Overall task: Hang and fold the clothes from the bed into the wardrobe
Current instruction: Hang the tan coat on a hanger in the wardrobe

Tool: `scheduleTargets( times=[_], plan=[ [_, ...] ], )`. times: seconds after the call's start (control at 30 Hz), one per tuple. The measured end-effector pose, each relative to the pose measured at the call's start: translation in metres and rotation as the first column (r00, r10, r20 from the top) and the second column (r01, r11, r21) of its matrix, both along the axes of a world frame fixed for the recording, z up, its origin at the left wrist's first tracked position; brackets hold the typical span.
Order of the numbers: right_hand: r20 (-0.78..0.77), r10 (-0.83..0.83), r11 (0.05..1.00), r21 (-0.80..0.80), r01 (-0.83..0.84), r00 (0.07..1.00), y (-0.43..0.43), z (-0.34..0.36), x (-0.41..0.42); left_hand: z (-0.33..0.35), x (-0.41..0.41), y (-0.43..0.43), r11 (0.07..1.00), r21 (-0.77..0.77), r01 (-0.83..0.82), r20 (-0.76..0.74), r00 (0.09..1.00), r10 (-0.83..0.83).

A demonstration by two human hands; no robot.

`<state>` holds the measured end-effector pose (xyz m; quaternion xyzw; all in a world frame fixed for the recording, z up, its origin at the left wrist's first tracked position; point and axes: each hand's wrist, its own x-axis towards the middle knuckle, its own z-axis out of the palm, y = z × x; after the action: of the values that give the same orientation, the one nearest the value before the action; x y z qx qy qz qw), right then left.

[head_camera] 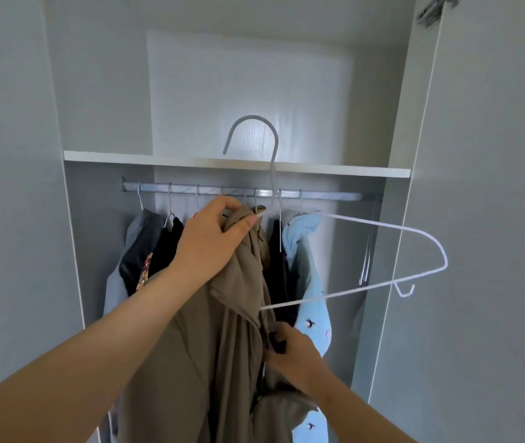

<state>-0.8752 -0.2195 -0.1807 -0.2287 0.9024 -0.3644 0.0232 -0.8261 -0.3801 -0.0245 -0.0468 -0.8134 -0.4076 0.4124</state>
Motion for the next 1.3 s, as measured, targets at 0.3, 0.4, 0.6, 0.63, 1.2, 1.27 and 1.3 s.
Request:
scheduleTargets(
  times=[0.3, 0.4, 0.6, 0.63, 1.2, 1.27, 1.3],
  plan=[
    [0.174, -0.123, 0.976, 0.200, 0.087, 0.977, -0.004, -0.018, -0.019, 0.025, 0.024, -0.029, 1.000, -0.004, -0.023, -0.064, 0.998, 0.022],
    [0.401, -0.116, 0.923, -0.294, 0.248, 0.909, 0.005, 0.000, -0.024, 0.021, 0.030, -0.058, 0.991, -0.051, -0.121, -0.059, 0.991, 0.118],
    [0.454, 0.021, 0.743, -0.603, 0.290, 0.891, 0.020, 0.038, -0.037, 0.008, 0.040, -0.112, 0.983, -0.148, -0.111, -0.055, 0.993, 0.104],
    [0.432, 0.010, 0.771, -0.577, 0.268, 0.902, 0.024, 0.042, -0.039, 0.007, 0.042, -0.117, 0.976, -0.184, -0.115, -0.046, 0.993, 0.108],
    [0.363, -0.140, 0.794, -0.514, 0.324, 0.921, 0.030, 0.064, -0.036, -0.007, 0.048, -0.116, 0.552, -0.766, -0.328, -0.192, 0.938, 0.289],
    [0.351, -0.123, 0.790, -0.532, 0.306, 0.928, 0.029, 0.068, -0.035, -0.011, 0.044, -0.113, 0.502, -0.793, -0.345, -0.187, 0.923, 0.338],
    [0.326, -0.125, 0.801, -0.525, 0.289, 0.937, 0.028, 0.068, -0.035, -0.013, 0.042, -0.110, 0.475, -0.797, -0.372, -0.195, 0.904, 0.381]
  ],
)
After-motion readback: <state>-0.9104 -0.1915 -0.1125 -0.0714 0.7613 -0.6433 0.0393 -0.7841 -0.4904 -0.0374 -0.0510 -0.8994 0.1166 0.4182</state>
